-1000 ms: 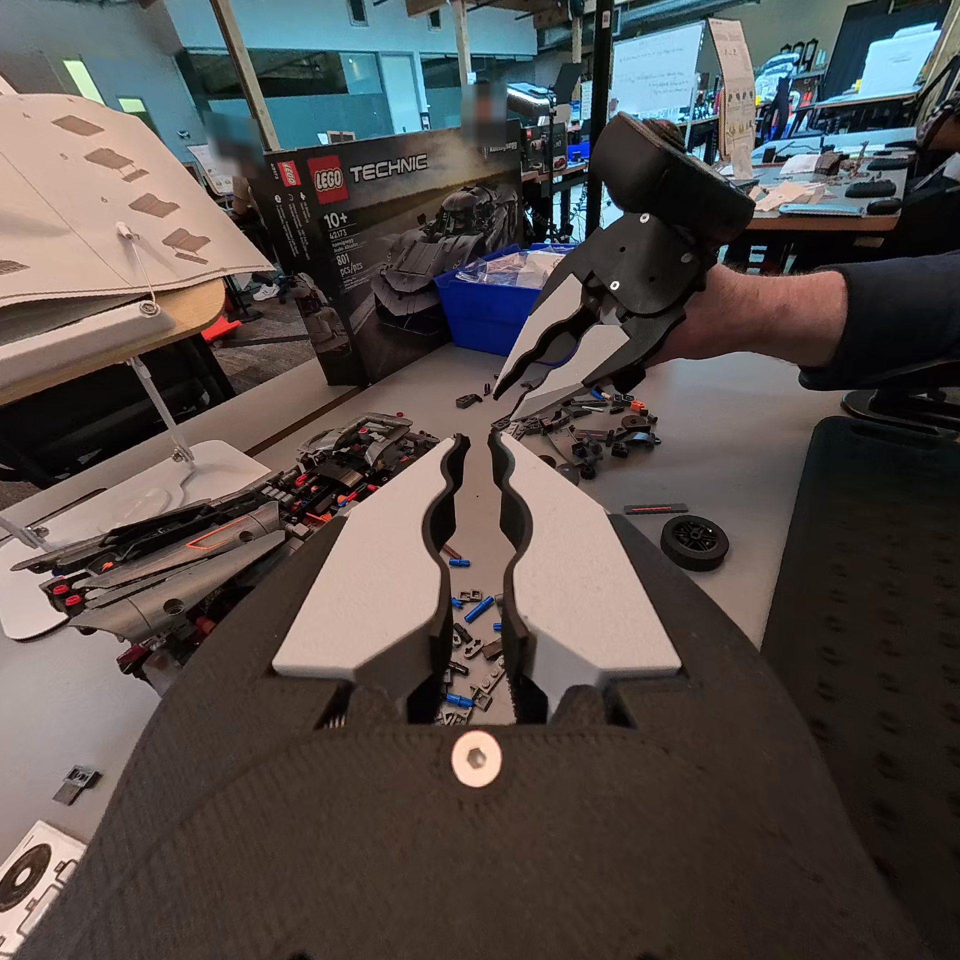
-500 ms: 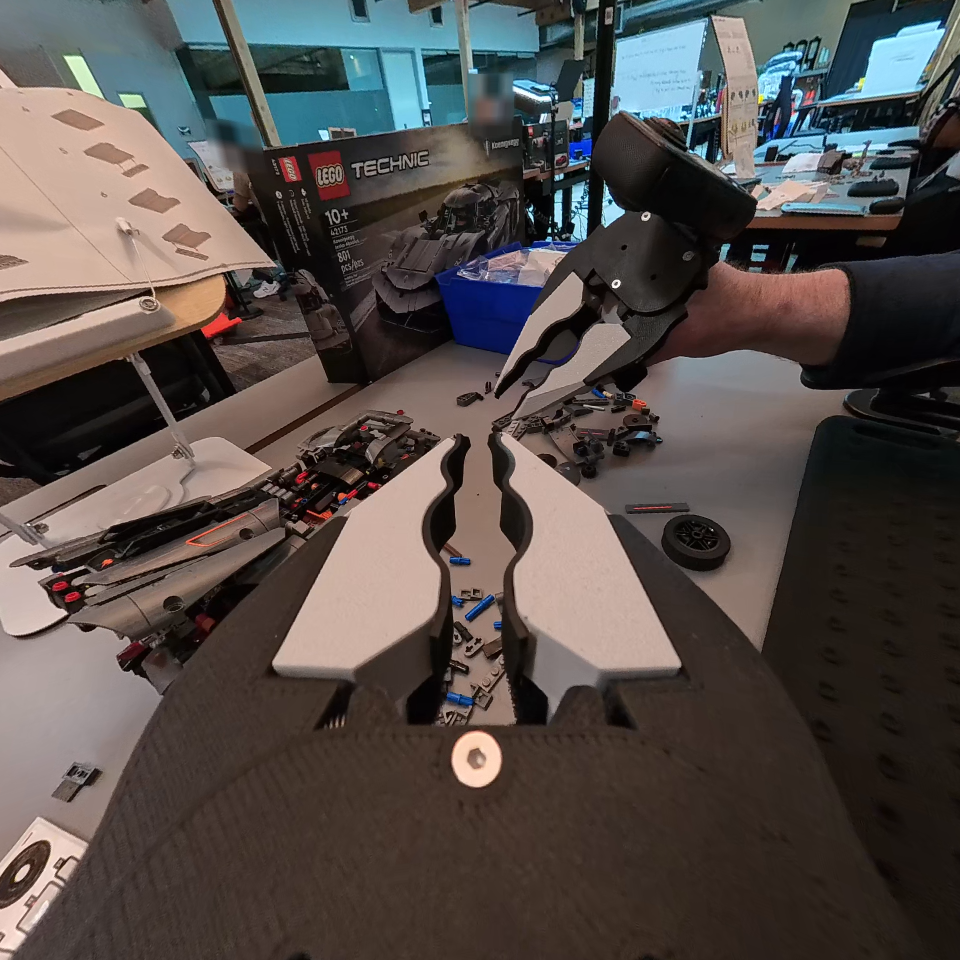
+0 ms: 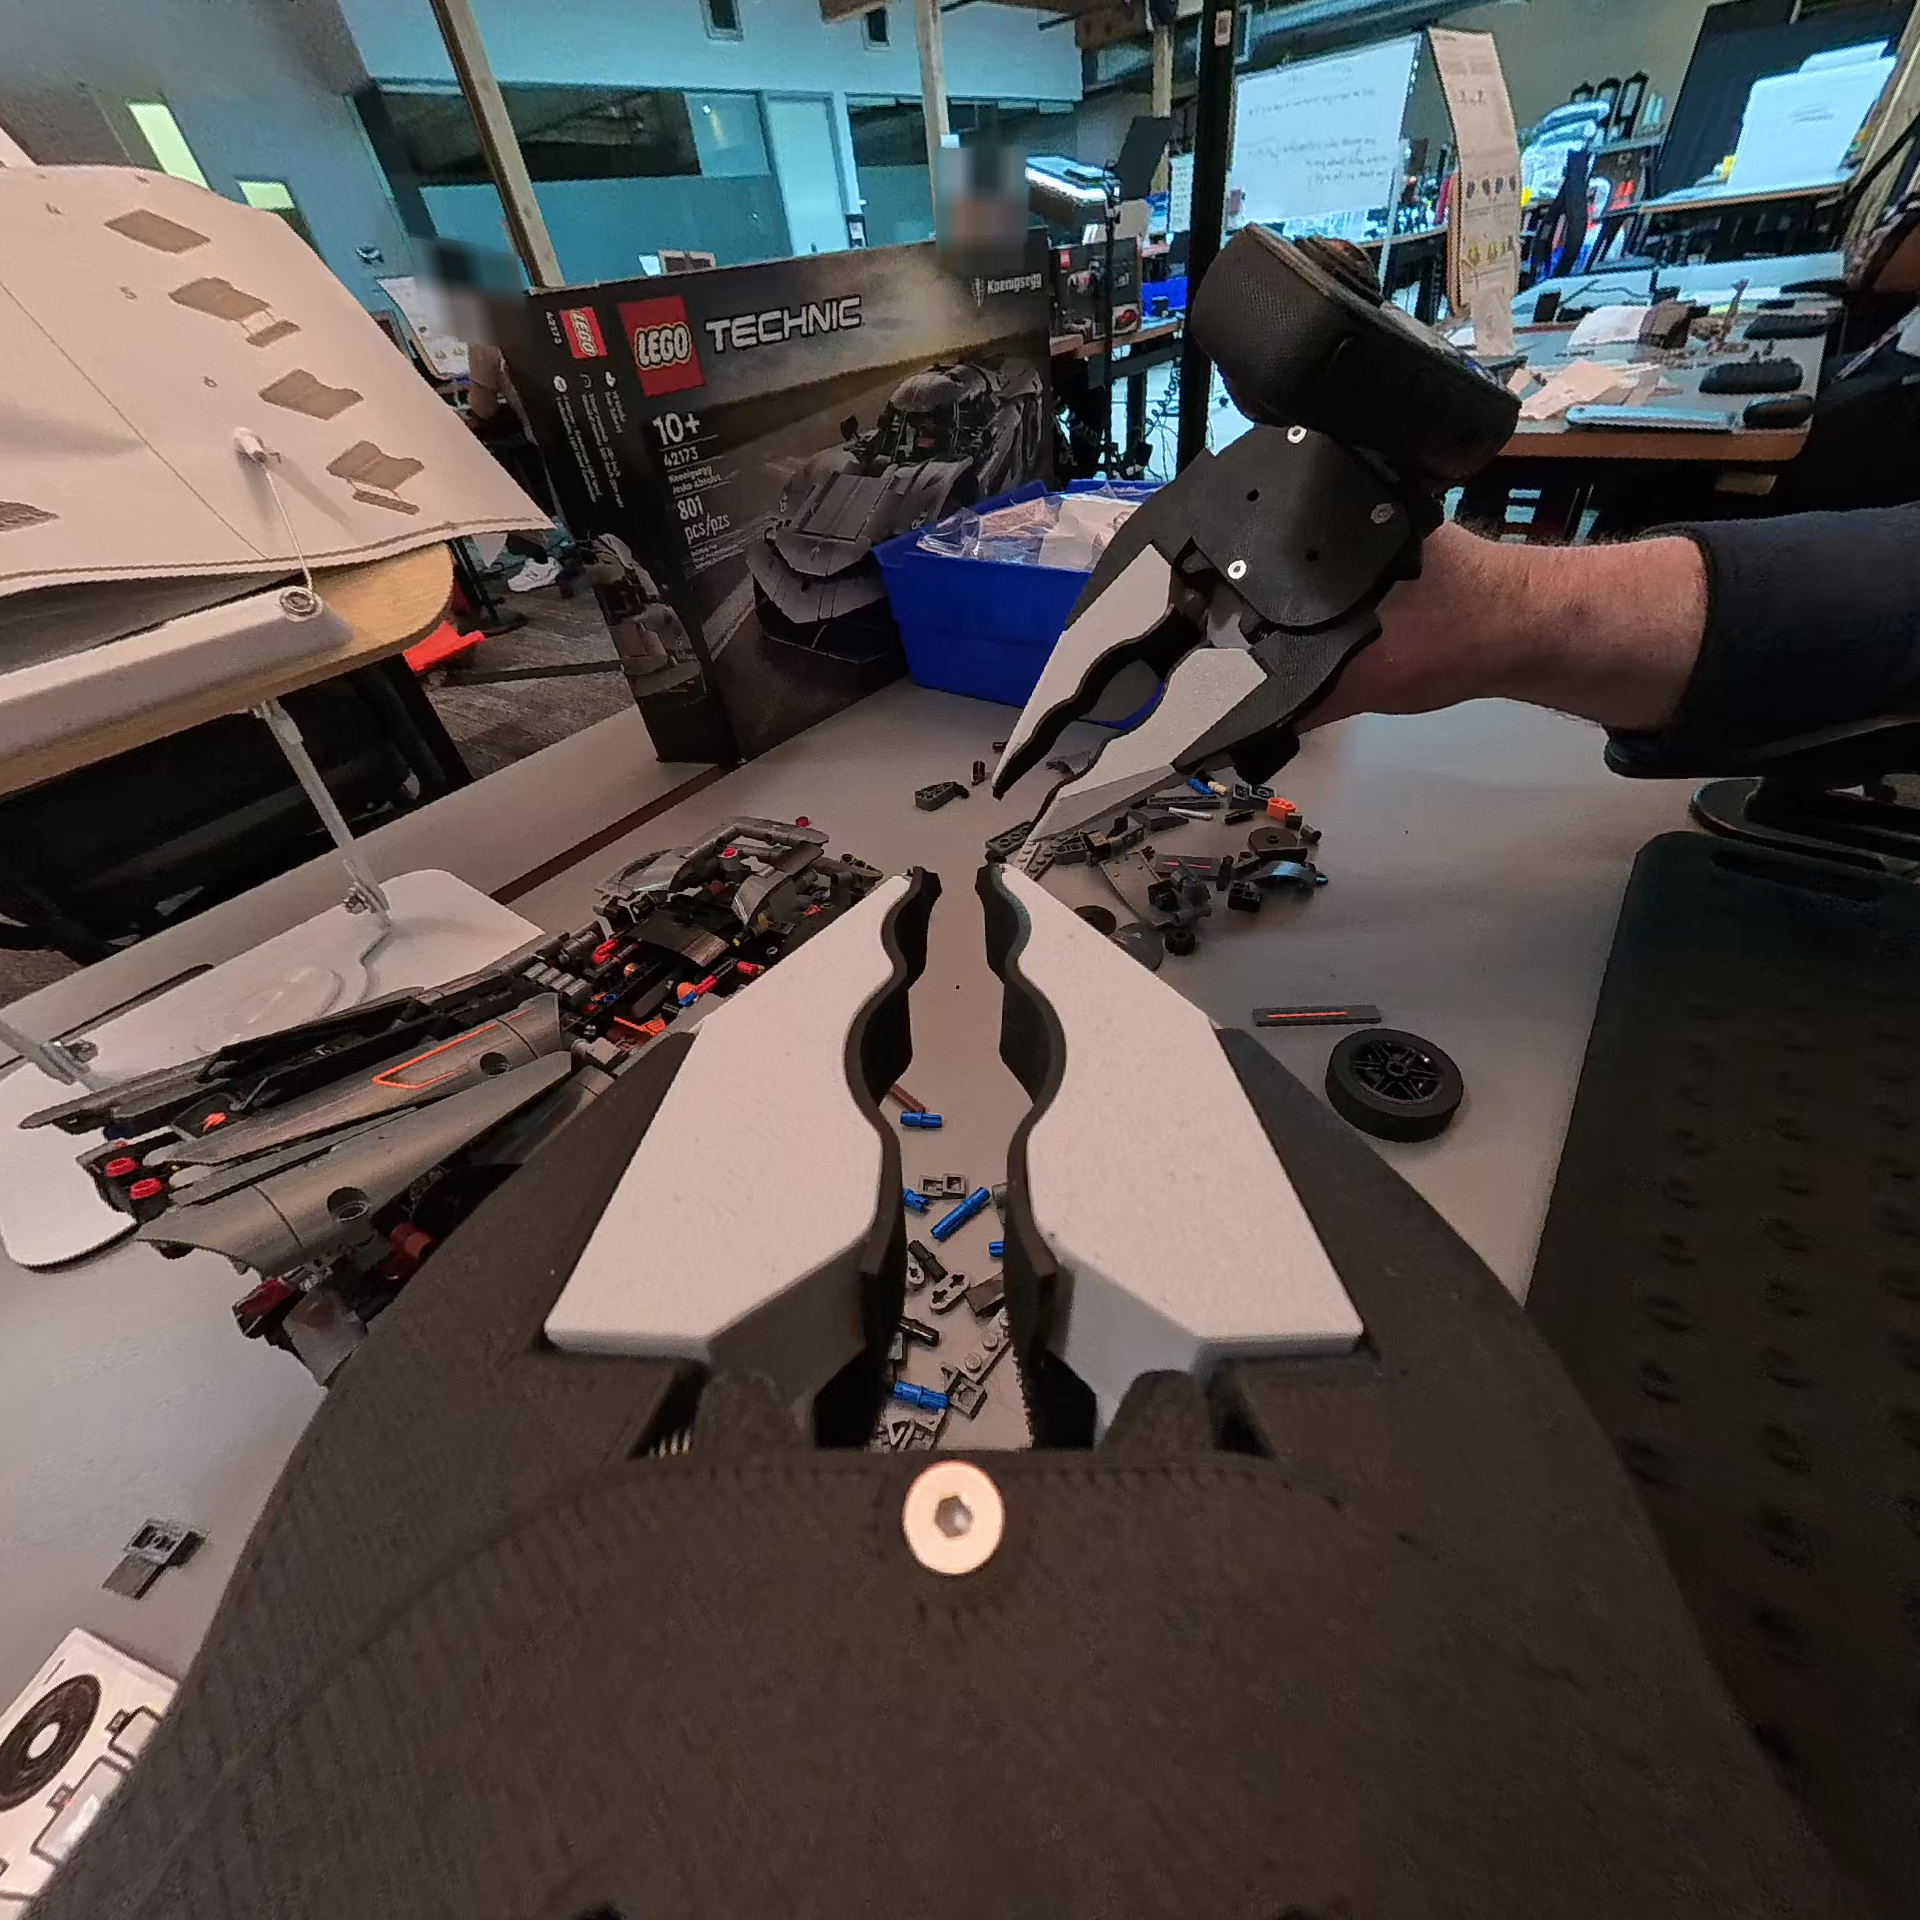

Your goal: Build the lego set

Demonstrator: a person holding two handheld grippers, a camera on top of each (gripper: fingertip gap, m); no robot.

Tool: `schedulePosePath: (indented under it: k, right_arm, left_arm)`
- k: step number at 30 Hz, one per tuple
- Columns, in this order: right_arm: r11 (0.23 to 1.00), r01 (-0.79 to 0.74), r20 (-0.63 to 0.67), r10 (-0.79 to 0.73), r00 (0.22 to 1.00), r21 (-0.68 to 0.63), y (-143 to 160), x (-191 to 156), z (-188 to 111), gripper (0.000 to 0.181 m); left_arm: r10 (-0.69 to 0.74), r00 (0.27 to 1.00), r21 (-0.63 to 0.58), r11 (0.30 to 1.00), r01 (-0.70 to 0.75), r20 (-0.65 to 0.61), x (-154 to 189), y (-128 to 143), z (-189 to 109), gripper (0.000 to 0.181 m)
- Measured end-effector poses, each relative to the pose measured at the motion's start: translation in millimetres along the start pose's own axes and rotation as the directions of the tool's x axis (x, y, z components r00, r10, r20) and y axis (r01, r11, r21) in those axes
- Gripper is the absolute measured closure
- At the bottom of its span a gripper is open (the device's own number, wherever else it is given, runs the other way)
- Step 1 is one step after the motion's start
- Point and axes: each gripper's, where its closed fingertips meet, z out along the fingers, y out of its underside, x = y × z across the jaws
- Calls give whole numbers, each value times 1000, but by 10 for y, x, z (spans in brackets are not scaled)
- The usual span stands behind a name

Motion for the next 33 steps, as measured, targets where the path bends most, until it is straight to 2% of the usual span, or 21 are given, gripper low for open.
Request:
schedulePosePath:
  k: [7, 13, 16, 19, 22, 26, 29, 30, 33]
  right_arm:
    - [1000, -18, -27, 18, 999, 14, -18, 75, -38, 160]
    - [990, -137, -149, 143, 978, 44, 15, 395, -161, 152]
    - [970, -233, -243, 241, 940, 64, 109, 647, -305, 150]
    - [933, -324, -337, 359, 870, 157, 159, 940, -580, 151]
    - [895, -410, -358, 446, 820, 176, 325, 1088, -735, 149]
    - [868, -490, -269, 491, 829, 76, 591, 983, -541, 152]
    - [863, -496, -197, 472, 860, -97, 809, 757, -282, 150]
    - [860, -481, -185, 452, 873, -171, 907, 677, -224, 157]
    - [841, -435, -218, 381, 898, -321, 1140, 593, -181, 157]
  left_arm:
    - [-4, 1000, 2, 1000, 4, 4, -12, 0, -3, 173]
    - [-8, 1000, 7, 1000, 8, 9, -29, -4, -19, 174]
    - [-12, 1000, 13, 1000, 11, 6, -27, -17, -28, 174]
    - [-13, 1000, 19, 1000, 13, 1, -18, -32, -36, 173]
    - [-19, 1000, 26, 999, 19, -8, -1, -51, -36, 173]
    - [-22, 999, 23, 999, 23, -25, 35, -56, -14, 173]
    - [-18, 1000, 24, 1000, 18, -24, 37, -64, -19, 173]
    - [-20, 1000, 27, 999, 21, -24, 34, -68, -23, 173]
    - [-28, 999, 36, 999, 28, -23, 25, -82, -43, 173]
